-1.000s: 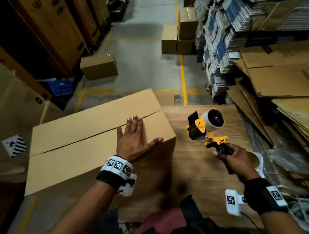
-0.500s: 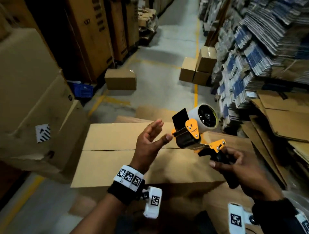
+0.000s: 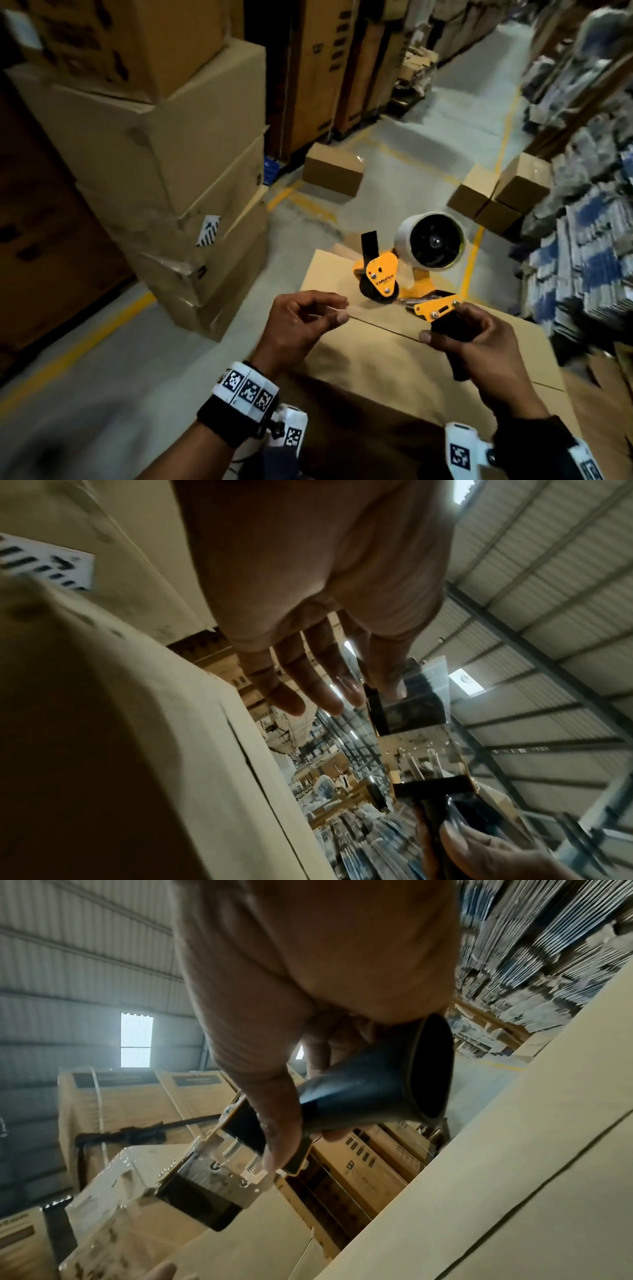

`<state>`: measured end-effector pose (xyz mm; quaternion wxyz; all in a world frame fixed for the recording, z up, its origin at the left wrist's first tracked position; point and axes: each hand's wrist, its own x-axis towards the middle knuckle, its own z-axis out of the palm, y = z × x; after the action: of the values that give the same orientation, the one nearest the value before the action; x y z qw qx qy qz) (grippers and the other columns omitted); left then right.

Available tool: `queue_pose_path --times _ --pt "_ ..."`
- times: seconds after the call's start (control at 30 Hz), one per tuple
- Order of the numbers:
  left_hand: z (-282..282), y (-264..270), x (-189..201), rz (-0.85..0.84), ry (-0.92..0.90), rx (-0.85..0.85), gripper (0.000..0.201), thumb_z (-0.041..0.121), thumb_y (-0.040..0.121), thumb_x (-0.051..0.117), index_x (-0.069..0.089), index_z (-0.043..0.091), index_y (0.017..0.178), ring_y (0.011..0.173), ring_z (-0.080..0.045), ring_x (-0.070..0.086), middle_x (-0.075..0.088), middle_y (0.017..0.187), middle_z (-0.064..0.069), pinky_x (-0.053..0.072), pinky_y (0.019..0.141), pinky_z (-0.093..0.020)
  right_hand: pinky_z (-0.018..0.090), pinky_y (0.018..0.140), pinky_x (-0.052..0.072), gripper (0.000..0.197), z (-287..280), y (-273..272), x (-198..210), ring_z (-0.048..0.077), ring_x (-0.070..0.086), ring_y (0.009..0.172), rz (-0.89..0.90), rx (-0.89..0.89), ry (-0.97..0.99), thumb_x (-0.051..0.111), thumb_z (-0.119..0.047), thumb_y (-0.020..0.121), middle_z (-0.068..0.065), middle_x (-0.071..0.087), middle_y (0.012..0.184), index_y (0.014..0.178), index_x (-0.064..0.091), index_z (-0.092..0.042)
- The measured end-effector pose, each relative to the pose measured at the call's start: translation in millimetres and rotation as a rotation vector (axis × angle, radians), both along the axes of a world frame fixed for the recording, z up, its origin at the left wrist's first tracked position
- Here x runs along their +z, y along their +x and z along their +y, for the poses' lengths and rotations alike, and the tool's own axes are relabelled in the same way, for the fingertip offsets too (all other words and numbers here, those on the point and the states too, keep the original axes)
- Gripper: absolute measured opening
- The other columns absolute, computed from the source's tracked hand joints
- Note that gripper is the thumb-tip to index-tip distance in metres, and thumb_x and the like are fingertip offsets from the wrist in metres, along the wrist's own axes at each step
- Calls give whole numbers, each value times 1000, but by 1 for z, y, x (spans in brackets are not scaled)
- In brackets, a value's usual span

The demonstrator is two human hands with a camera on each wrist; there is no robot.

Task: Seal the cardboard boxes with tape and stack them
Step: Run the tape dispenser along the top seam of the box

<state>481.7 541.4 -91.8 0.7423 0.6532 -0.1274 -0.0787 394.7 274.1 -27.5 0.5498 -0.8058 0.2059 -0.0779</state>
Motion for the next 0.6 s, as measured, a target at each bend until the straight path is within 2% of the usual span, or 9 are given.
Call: queue_pose_path --times 0.03,0.1,0.2,0.27,0.33,0.43,0.5,0.57,0.6 --pt "10 3 0 66 -45 11 17 6 86 81 80 6 103 89 -27 75 80 100 -11 61 83 -37 32 44 36 32 8 7 0 17 43 43 -4 6 -21 95 -15 66 2 62 59 87 71 -8" --pt "26 10 3 263 -127 51 18 16 92 74 78 3 105 85 -26 73 79 100 -16 58 77 -36 32 43 39 38 23 20 0 14 46 45 -24 -10 -49 96 -17 66 3 63 64 93 72 -7" --pt "34 20 11 624 -201 44 41 41 99 66 73 4 114 88 -27 72 79 105 -15 59 73 -35 34 46 39 31 43 31 1 17 45 47 -45 -3 -58 94 -15 68 -1 61 59 87 70 -10" --pt "37 26 16 855 -295 -49 59 55 97 63 68 3 124 99 -32 75 78 111 -17 62 81 -42 34 49 42 28 54 34 1 16 48 47 -72 12 -91 93 -14 69 -2 63 60 85 70 -13" --pt "39 31 21 1012 -392 -158 73 63 93 64 62 0 131 109 -37 74 76 116 -21 61 91 -50 33 56 47 30 61 36 0 11 56 52 -85 33 -176 93 -17 69 -1 71 70 90 72 -19" --pt "42 40 23 1084 -401 -203 85 67 87 69 58 -4 132 108 -39 74 75 115 -24 57 96 -58 35 68 53 39 67 38 -9 16 69 72 -84 26 -257 95 -23 68 -4 77 86 99 73 -29" --pt "46 45 20 1091 -368 -193 88 69 84 71 59 -4 131 106 -38 75 76 114 -22 58 94 -59 39 81 58 43 72 38 -14 16 74 85 -104 15 -284 95 -19 68 -7 78 91 103 73 -31" --pt "51 48 16 1072 -341 -182 82 63 85 74 59 -2 133 104 -34 76 77 114 -19 61 89 -57 43 90 59 47 77 38 -16 11 75 92 -123 6 -322 95 -15 68 -9 78 93 106 73 -30" --pt "52 48 14 1061 -333 -174 73 55 88 75 60 0 133 103 -33 76 77 113 -18 62 87 -55 43 91 59 49 78 37 -17 9 74 93 -127 2 -343 95 -15 67 -10 78 94 108 73 -29"
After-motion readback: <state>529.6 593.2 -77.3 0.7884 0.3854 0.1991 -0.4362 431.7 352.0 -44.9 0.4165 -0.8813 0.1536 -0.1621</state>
